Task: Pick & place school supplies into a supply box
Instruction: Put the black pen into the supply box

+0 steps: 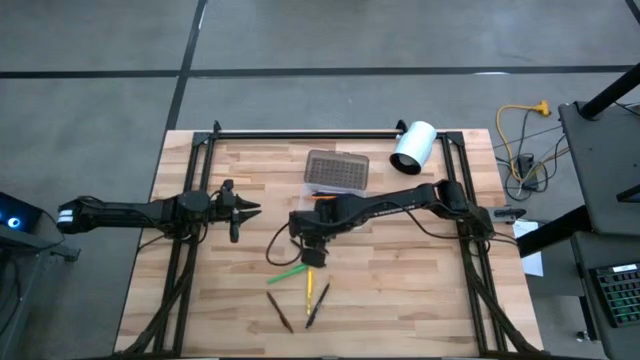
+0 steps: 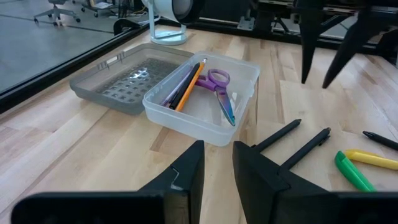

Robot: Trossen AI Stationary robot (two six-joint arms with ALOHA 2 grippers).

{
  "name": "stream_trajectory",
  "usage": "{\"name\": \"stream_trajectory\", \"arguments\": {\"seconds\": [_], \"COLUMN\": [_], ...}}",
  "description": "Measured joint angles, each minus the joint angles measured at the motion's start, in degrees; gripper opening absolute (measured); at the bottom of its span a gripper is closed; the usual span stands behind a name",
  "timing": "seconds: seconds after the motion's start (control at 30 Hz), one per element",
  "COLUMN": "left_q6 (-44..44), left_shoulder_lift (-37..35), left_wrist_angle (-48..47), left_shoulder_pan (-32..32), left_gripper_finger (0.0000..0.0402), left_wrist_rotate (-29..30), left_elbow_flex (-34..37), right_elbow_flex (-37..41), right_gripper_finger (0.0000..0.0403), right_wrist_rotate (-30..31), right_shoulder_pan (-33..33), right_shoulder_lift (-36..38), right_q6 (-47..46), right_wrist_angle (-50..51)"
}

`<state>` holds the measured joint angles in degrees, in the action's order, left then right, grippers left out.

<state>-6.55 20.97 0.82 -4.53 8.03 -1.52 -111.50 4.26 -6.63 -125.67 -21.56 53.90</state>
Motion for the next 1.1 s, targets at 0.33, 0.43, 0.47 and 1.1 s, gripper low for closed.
{"name": "stream_trajectory", "arguments": {"seconds": [0.33, 0.43, 0.47, 1.1], "left_q6": [0.0, 0.0, 0.0, 0.0], "left_shoulder_lift": [0.0, 0.0, 0.0, 0.0], "left_wrist_angle": [0.0, 0.0, 0.0, 0.0], "left_shoulder_pan": [0.0, 0.0, 0.0, 0.0], "left_gripper_finger": [0.0069, 0.0069, 0.0069, 0.0069], "left_wrist_rotate": [0.0, 0.0, 0.0, 0.0], "left_elbow_flex": [0.0, 0.0, 0.0, 0.0], "right_elbow_flex": [2.1, 2.2, 2.2, 2.2], "right_gripper_finger": [0.0077, 0.0079, 0.0079, 0.0068], "right_wrist_rotate": [0.1, 0.2, 0.2, -2.1], "right_shoulder_pan": [-0.3, -0.2, -0.2, 0.9], "right_shoulder_lift": [-0.8, -1.4, -1.6, -4.9], "right_q6": [-8.5, -8.6, -9.0, -17.0], "right_wrist_angle": [0.2, 0.1, 0.1, 2.9]}}
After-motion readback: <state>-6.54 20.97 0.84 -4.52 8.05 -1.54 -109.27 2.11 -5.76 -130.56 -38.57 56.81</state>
